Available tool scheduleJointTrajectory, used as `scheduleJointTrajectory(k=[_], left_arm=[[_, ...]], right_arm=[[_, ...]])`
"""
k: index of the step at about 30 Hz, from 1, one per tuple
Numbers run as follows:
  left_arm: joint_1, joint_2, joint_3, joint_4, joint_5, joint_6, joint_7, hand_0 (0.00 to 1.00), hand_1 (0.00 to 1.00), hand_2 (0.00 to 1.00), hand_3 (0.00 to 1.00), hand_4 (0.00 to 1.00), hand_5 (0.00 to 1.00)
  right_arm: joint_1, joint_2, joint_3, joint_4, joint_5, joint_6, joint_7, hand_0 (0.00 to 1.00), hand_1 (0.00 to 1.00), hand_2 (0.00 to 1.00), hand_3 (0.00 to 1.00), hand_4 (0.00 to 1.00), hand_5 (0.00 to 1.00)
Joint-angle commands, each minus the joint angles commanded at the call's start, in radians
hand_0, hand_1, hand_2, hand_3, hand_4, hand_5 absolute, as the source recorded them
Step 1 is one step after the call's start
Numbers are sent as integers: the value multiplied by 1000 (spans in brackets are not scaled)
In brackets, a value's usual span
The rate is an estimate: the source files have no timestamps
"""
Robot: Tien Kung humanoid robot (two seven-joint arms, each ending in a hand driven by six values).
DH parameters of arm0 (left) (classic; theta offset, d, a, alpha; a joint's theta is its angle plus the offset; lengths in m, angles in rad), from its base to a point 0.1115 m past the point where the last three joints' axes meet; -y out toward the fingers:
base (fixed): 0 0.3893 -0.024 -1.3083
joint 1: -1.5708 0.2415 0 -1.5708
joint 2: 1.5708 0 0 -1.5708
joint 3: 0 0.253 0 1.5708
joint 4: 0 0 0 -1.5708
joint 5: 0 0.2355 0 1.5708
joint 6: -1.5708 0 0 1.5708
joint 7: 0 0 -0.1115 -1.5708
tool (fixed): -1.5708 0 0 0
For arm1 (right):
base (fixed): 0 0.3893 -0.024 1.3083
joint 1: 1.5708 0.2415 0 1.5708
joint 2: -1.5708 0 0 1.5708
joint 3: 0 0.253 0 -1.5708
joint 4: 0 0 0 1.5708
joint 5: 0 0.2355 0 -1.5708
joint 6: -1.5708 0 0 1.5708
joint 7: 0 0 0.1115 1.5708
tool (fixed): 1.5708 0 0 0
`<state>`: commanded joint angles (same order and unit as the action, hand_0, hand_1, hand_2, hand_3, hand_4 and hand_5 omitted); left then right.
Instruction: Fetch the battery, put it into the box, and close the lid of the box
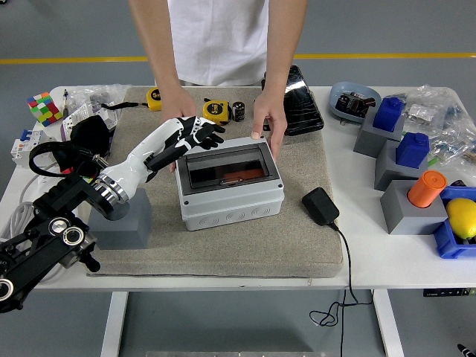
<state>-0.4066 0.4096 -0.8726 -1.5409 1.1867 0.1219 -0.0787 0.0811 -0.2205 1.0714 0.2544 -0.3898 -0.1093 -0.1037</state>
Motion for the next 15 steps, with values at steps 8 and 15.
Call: scheduleJointTrajectory(k=[8, 15], left_arm=[[36, -13, -159, 24, 47, 47, -71, 609, 665, 660, 694, 998, 998], [64, -38, -312, 63, 107, 81, -90, 673, 705, 691, 722, 998, 998]], right_arm=[[-7, 5, 0, -1, 0, -3, 2, 650, 654, 656, 537, 962, 408], [-4, 3, 5, 1, -2, -7, 2, 650, 654, 655, 537, 962, 409]])
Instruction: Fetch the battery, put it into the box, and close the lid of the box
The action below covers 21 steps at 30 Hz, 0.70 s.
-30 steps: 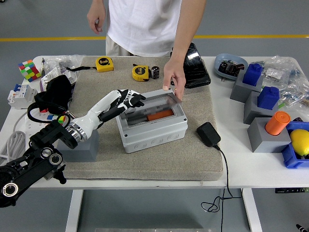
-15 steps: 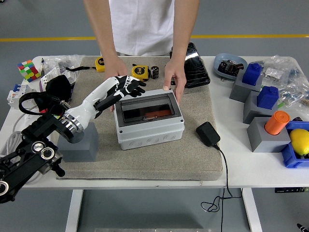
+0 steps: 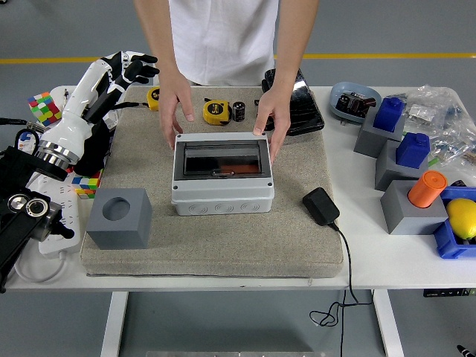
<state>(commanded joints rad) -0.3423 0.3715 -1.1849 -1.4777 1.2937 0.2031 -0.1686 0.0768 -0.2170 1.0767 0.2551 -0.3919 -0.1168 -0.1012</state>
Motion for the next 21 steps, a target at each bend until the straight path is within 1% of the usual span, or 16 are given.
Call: scheduleJointTrajectory(k=[6, 8, 11, 12, 13, 15, 18, 19, 21], left_arm=[[52, -54, -121, 20, 39, 2, 5, 674, 717, 702, 724, 998, 998], [65, -66, -149, 23, 47, 7, 1, 686, 724, 709, 724, 998, 998], [75, -75, -181, 29, 58, 17, -6, 686, 724, 709, 724, 998, 998], [77, -78, -195, 32, 60, 23, -12, 686, 724, 709, 724, 998, 998], [78, -80, -208, 36, 58, 29, -18, 694, 747, 746, 739, 998, 998], [79, -85, -226, 43, 53, 38, -31, 694, 747, 746, 739, 998, 998], [80, -99, -255, 61, 51, 49, -56, 694, 747, 746, 739, 998, 998], [81, -106, -265, 65, 51, 49, -60, 740, 821, 840, 782, 998, 998], [87, -118, -282, 70, 48, 51, -69, 740, 821, 840, 782, 998, 998]], right_arm=[[4, -2, 4, 0, -1, 1, -1, 650, 654, 653, 536, 961, 409], [4, -3, 5, 0, -1, 2, -1, 648, 655, 653, 536, 961, 408], [5, -5, 8, -2, -2, 5, -3, 648, 655, 653, 536, 961, 408], [6, -6, 9, -1, -2, 6, -4, 648, 655, 653, 536, 961, 408], [6, -7, 10, -1, -3, 6, -4, 650, 655, 653, 536, 961, 408], [7, -8, 12, -1, -3, 7, -4, 650, 655, 653, 536, 961, 408], [6, -10, 13, 0, -4, 10, -5, 650, 655, 653, 536, 961, 408], [4, -10, 13, 0, -4, 11, -5, 649, 655, 652, 536, 961, 409], [2, -11, 10, -1, -4, 15, -7, 649, 655, 652, 536, 961, 409]])
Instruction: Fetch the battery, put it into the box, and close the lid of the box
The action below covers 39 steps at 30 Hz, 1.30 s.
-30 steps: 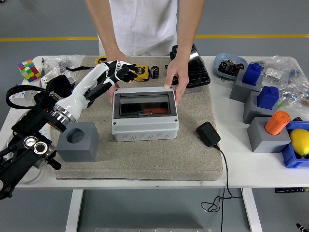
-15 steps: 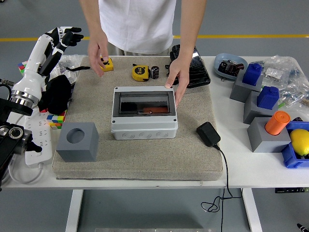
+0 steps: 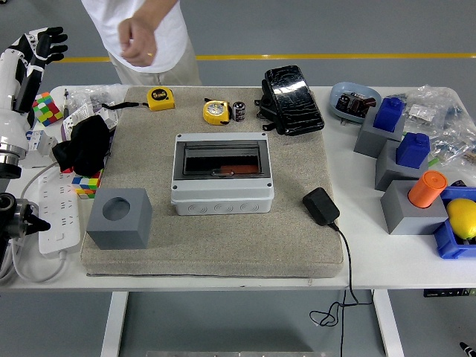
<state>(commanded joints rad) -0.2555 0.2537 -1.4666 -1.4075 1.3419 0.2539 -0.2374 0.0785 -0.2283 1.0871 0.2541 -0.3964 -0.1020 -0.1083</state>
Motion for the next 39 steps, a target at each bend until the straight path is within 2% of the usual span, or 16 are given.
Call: scheduleJointTrajectory(k=[3, 4, 9, 15, 16, 20, 22, 39], left_arm=[[8, -4, -10, 11, -19, -12, -1, 740, 821, 840, 782, 998, 998], [9, -3, -10, 13, -22, -16, 0, 833, 941, 991, 923, 998, 998], [14, -1, -10, 21, -47, -26, -9, 833, 941, 991, 923, 998, 998], [15, -1, -9, 7, -56, 27, -91, 836, 932, 982, 914, 998, 998], [14, -2, -11, 4, -58, 33, -102, 749, 825, 826, 817, 998, 998], [18, -4, -18, 0, -71, 45, -119, 749, 825, 826, 817, 998, 998], [21, -5, -21, 1, -73, 45, -116, 742, 808, 798, 801, 998, 998], [45, -3, -36, -6, -66, 25, -90, 740, 791, 789, 778, 998, 998]], right_arm=[[-4, -2, -5, 0, 1, 2, -2, 649, 655, 652, 536, 961, 409], [-4, -2, -6, 0, 1, 2, -2, 649, 654, 652, 535, 960, 408], [-3, -8, -9, 1, 1, -4, -4, 649, 654, 652, 535, 960, 408], [-7, -6, -8, 2, 0, -7, -4, 649, 655, 651, 535, 960, 408], [-6, -5, -7, 2, -1, -8, -4, 649, 655, 652, 535, 960, 408], [-8, -1, -5, 2, -1, -8, -2, 649, 655, 652, 535, 960, 408], [-8, 0, -3, 1, -2, -7, -3, 645, 655, 653, 535, 960, 409], [-15, 6, 3, 1, -7, -26, -8, 645, 656, 653, 536, 961, 410]])
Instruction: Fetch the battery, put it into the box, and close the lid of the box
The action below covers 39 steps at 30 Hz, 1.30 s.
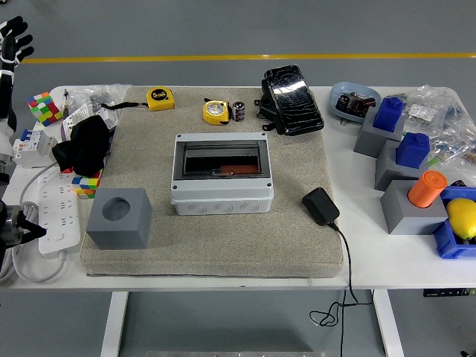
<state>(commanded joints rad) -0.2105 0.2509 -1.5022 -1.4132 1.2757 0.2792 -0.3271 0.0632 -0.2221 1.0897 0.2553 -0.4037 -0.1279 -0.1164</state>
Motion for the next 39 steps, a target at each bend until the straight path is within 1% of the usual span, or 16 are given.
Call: scheduleJointTrajectory(k=[11, 18, 28, 36, 37, 39], left_arm=[[25, 12, -26, -10, 7, -16, 12, 736, 783, 784, 771, 998, 998], [40, 15, -39, -14, 10, -48, 19, 736, 780, 784, 766, 998, 998], [36, 16, -51, -17, 13, -66, 25, 737, 778, 778, 760, 998, 998], [42, 15, -60, -23, 17, -71, 30, 737, 777, 777, 760, 998, 998], [42, 15, -61, -23, 17, -72, 30, 698, 774, 768, 754, 998, 998], [40, 13, -65, -25, 20, -72, 30, 698, 774, 768, 754, 998, 998]], right_arm=[[1, 10, 1, -2, 3, -17, 1, 647, 656, 655, 537, 961, 413], [0, 13, 2, -2, 4, -22, 0, 646, 656, 659, 534, 959, 416], [8, 9, -3, -5, 3, -23, -7, 645, 659, 660, 535, 960, 417], [19, 4, -16, -8, 11, -22, -6, 646, 659, 660, 536, 959, 421], [20, 4, -17, -7, 12, -22, -5, 646, 659, 660, 538, 958, 425], [23, 5, -22, -5, 13, -24, -3, 646, 659, 660, 538, 958, 425]])
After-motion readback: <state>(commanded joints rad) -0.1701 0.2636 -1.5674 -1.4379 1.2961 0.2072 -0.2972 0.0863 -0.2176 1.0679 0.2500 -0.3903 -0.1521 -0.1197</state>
